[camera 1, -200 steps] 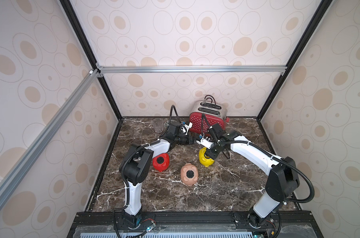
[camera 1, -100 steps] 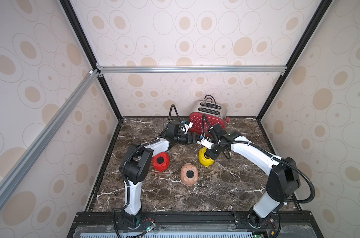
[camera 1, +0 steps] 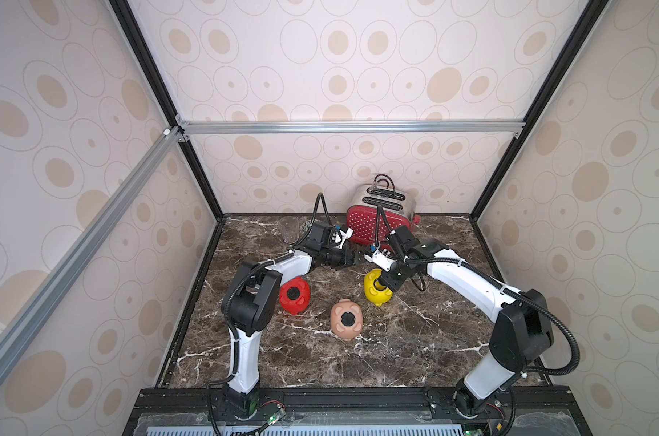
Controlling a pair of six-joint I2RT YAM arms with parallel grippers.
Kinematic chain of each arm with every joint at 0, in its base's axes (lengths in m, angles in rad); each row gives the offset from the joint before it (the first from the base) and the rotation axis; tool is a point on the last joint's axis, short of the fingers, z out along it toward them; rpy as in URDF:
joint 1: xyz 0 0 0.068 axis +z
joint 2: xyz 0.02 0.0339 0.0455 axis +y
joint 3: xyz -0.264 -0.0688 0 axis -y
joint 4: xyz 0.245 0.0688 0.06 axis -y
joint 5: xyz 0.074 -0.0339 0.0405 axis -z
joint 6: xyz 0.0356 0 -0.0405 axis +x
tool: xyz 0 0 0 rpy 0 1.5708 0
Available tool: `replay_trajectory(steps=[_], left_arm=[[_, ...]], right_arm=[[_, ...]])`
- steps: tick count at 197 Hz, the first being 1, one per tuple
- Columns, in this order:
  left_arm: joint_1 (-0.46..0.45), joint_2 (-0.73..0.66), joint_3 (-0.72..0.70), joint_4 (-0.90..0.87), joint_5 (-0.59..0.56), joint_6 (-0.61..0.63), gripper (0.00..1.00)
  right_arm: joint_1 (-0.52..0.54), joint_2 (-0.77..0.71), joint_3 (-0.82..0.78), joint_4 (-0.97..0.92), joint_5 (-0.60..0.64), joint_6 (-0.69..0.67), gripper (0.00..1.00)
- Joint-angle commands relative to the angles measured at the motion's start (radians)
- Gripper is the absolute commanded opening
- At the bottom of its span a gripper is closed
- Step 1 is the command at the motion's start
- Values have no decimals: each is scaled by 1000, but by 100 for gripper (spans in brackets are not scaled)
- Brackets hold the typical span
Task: Close piggy banks
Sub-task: Insert the knob into the piggy bank, then hold the piggy bank at the center of the board.
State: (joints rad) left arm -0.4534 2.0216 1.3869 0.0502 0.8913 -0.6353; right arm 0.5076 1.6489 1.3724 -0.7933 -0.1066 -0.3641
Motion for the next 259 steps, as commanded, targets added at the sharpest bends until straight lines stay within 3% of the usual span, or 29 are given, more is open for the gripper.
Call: replay_trajectory(steps=[1,73,123,259], left_arm=[[1,6,37,-12,20,31,99],[-17,30,3,73,119,2,99],[-26,70,26,-25,92,43,98],[-60,88,12,-45,100,67,97]], right_arm=[[-12,-31,-15,-6,-23,8,0],[-18,-6,-15,-9,-53,8,0],[-16,7,-8,-10,-56,8,0],[-16,33,6,-23,-59,7,0]])
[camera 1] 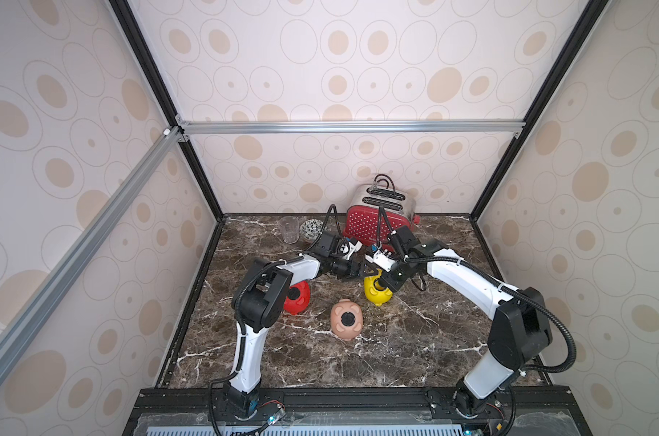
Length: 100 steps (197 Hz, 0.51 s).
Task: Close piggy banks
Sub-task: Hold the piggy bank at the center of the board.
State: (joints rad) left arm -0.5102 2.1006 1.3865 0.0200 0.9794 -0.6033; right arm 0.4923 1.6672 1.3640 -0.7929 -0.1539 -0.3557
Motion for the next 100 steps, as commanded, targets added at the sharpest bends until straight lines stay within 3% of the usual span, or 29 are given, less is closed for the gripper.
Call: replay_trajectory(steps=[1,100], left_arm=[[-3,10,13,-15,12,35,97],[-5,31,21,-45,-5,49,93]], right_arm=[[-1,15,15,-23,-13,-1,0],[12,79,62,-59,20,-18,0]])
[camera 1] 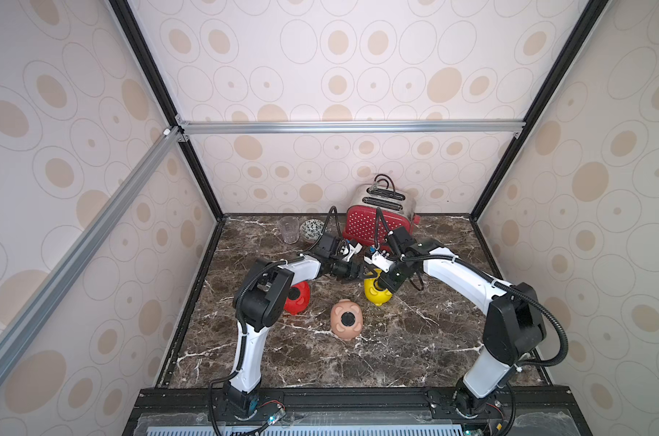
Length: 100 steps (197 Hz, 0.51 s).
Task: Close piggy banks
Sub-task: Hold the piggy bank at the center of the board.
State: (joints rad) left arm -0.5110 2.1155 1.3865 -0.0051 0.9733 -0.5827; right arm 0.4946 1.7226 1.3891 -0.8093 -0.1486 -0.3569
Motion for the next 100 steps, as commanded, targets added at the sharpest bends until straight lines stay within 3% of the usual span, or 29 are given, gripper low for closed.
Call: replay_trajectory(steps=[1,100], left_arm=[[-4,17,21,-19,2,29,93],[-4,18,20,-19,2,29,92]], right_arm=[[10,24,37,-43,14,-17,0],[46,48,62,-58,51,-72,0]])
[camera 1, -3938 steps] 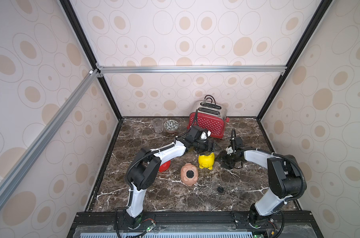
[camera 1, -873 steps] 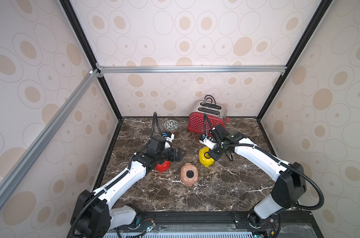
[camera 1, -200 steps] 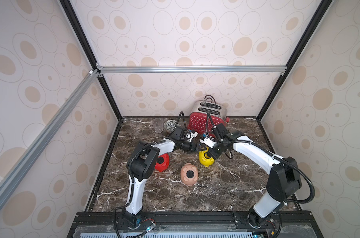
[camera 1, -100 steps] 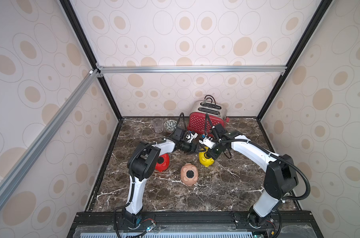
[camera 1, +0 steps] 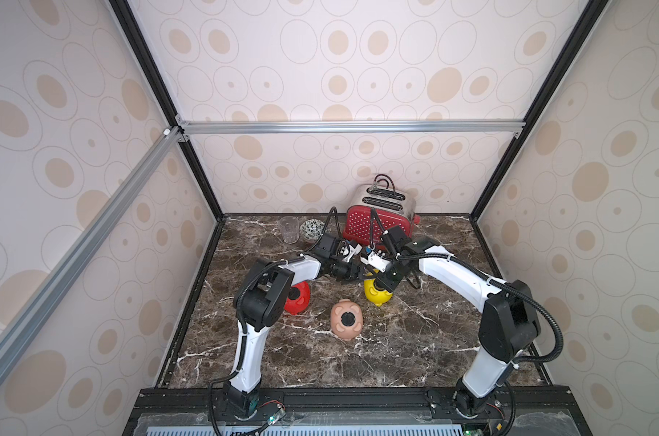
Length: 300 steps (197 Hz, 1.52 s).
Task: Close piggy banks
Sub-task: Hold the piggy bank at the center of the board.
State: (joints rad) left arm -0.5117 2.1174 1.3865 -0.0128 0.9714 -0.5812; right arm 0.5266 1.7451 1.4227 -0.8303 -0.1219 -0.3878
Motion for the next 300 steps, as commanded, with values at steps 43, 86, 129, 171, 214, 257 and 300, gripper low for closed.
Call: replay_trajectory(steps=[43,86,129,171,214,257,300], left_arm=[[-4,19,22,-10,4,29,92],[-3,21,23,-9,6,27,92],[-4,22,23,-9,7,27,92],[-3,25,25,-8,9,26,92],[-4,28,26,-9,10,26,92],[-4,26,25,-6,10,25,92],[-3,27,26,-6,10,23,93]], right_arm=[[15,47,41,-45,57,-43,0],[16,58,46,-47,71,-50,0],[21,65,58,-54,81,-61,0],[29,73,53,-57,85,-84,0],[38,80,53,-70,81,-116,0],[41,74,45,-76,87,-140,0],[41,85,56,-83,136,-156,0]])
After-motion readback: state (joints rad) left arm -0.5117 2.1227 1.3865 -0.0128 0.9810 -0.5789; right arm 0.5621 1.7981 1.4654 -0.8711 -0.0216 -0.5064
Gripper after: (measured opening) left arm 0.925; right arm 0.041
